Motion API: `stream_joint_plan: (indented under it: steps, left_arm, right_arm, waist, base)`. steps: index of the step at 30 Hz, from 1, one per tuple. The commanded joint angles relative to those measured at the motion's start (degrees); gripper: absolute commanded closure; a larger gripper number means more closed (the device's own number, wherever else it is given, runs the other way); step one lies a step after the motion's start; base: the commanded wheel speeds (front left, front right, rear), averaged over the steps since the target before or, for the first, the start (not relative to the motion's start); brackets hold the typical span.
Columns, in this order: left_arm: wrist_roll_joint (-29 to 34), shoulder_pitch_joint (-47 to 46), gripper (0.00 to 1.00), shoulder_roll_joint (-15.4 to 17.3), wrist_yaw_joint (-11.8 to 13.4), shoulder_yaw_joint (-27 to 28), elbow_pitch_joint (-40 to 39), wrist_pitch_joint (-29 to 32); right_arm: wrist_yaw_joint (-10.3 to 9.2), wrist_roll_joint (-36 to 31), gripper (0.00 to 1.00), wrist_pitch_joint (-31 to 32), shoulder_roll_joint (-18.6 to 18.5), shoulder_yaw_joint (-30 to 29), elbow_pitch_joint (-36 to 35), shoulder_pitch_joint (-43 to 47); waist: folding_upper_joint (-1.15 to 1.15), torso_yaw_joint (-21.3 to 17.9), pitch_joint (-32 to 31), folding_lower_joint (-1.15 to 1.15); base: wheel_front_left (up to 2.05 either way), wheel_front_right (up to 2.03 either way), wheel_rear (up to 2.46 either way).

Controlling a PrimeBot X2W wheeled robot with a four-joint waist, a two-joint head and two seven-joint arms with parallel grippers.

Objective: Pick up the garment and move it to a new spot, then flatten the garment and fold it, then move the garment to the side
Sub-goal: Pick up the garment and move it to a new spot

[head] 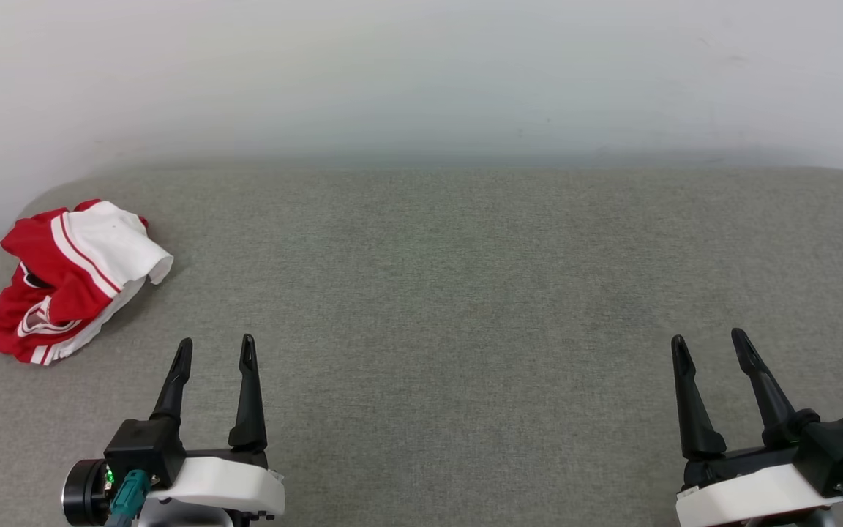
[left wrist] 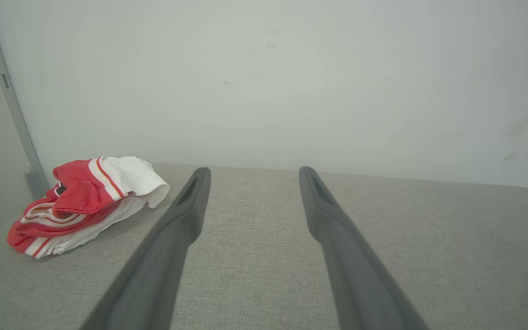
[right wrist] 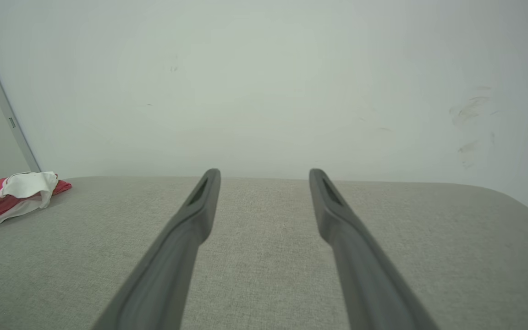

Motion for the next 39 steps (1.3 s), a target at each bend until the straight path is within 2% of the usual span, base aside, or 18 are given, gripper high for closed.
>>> stream_joint_plan:
  steps: [1,8,39]
  left_arm:
    - [-0.11,-0.09,0.0,-0.06,0.03,0.09,0.16,-0.16]
    - [-0.31,-0.6,0.0,-0.04,0.32,0.49,0.51,-0.16]
    - [-1.95,-0.59,0.0,-0.06,1.49,2.85,1.71,-0.16]
  right_arm:
    - [-0.04,-0.31,0.0,-0.14,0.03,-0.01,0.12,0.28]
    - [-0.04,-0.55,0.0,-0.13,0.04,0.46,0.06,0.4]
    - [-0.04,-3.94,0.0,-0.13,0.03,2.64,-0.5,-0.63]
  waist:
    - [0.0,0.41,0.03,0.0]
    - [0.0,3.63,0.19,0.0]
    - [0.0,24.29,2.48,0.0]
  base:
    - [0.0,0.0,0.0]
    - [0.0,0.0,0.0]
    - [0.0,0.0,0.0]
